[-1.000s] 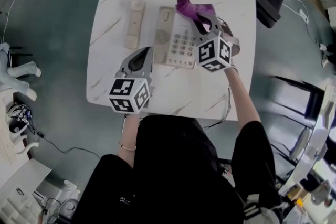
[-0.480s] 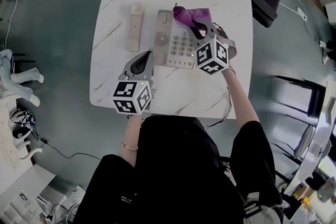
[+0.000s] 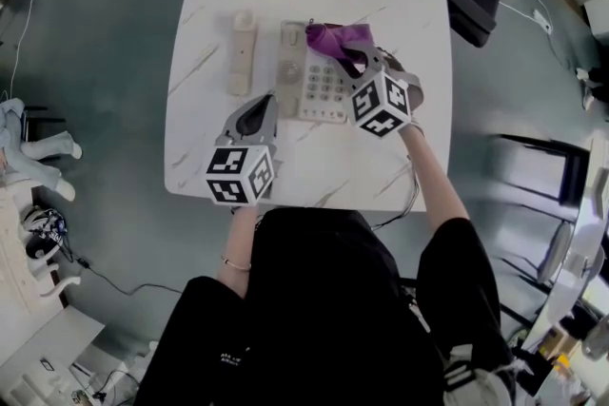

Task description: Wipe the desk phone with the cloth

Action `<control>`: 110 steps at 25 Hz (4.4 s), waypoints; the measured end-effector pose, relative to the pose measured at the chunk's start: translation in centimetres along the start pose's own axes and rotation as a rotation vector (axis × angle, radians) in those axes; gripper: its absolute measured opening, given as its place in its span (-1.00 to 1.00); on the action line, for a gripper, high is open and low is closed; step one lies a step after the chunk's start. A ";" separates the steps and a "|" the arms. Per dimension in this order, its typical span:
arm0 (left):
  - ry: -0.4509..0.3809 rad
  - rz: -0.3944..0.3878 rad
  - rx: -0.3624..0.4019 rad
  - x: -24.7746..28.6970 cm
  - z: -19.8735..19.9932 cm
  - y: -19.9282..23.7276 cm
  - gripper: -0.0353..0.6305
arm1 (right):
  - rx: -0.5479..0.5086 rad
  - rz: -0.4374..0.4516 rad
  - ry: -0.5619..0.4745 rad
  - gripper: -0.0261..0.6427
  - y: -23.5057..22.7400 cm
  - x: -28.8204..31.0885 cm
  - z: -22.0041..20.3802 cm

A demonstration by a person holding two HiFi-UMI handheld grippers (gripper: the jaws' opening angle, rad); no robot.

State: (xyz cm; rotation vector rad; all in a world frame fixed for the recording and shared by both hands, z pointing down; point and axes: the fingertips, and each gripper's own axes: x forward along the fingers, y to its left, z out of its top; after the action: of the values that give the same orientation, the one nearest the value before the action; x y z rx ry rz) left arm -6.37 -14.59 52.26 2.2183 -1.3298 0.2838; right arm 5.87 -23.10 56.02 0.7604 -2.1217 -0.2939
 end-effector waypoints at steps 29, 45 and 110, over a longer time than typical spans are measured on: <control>-0.016 -0.005 0.035 -0.7 0.9 -0.2 -0.90 | 0.018 0.096 0.019 -0.81 3.9 -1.8 -0.5; -0.011 -0.025 0.045 -0.8 0.9 -0.7 -0.90 | 0.043 0.176 0.029 -0.81 6.9 -3.1 -0.9; -0.004 -0.038 0.060 -1.9 0.1 -1.9 -0.90 | 0.263 0.570 0.029 -0.81 13.6 -7.2 -0.4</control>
State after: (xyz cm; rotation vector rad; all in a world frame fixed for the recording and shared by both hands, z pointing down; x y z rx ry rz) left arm -5.67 -12.50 50.72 2.2923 -1.2955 0.3093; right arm 3.93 -7.91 57.82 0.2706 -2.2699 0.3032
